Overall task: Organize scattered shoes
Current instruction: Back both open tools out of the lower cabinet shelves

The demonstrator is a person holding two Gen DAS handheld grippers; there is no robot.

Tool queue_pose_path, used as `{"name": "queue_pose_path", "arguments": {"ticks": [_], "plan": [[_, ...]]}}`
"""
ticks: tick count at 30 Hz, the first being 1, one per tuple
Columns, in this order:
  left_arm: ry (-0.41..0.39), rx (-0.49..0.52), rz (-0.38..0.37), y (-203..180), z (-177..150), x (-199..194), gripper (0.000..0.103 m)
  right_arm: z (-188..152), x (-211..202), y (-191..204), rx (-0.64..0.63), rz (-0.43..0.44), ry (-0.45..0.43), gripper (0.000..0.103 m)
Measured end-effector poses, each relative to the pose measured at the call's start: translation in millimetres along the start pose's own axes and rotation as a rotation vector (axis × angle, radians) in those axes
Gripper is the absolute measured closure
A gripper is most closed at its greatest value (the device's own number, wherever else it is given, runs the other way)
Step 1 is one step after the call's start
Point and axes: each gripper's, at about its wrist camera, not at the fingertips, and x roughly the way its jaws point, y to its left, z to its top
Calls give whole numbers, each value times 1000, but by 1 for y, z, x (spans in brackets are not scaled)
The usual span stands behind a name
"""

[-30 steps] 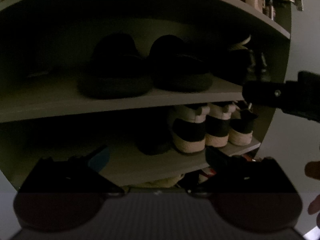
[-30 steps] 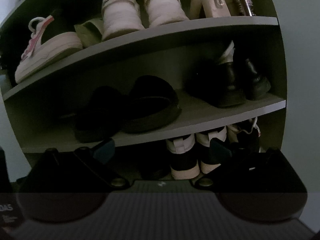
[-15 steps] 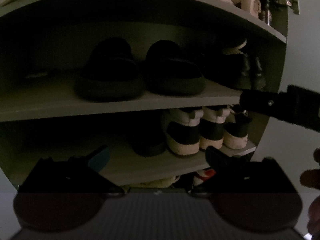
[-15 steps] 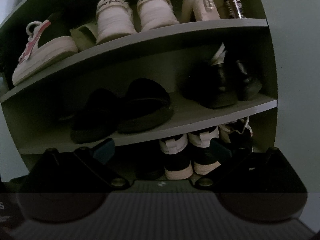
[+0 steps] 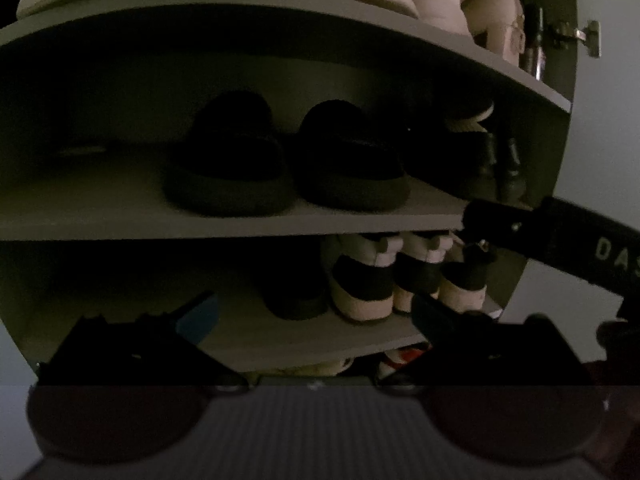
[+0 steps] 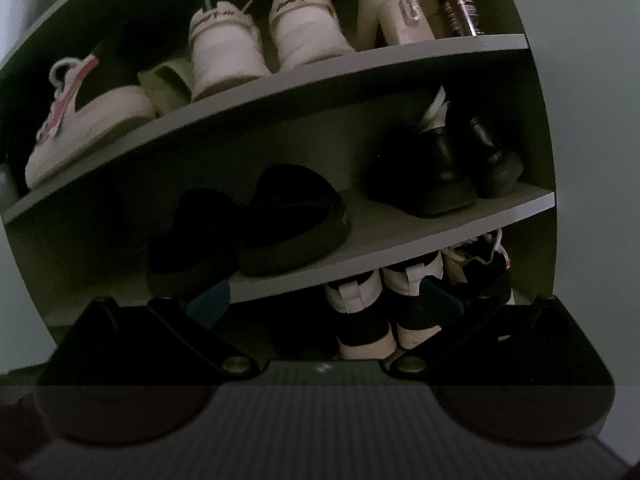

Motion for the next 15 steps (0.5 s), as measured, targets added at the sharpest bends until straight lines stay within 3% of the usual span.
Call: {"name": "queue_pose_path", "arguments": {"ticks": [11, 15], "plan": [[-49, -16, 16, 10, 18, 0, 0, 15, -15, 12, 17, -2, -56, 0], [-132, 45, 58, 10, 50, -37, 0, 40, -35, 20, -43, -49, -55, 0]]}}
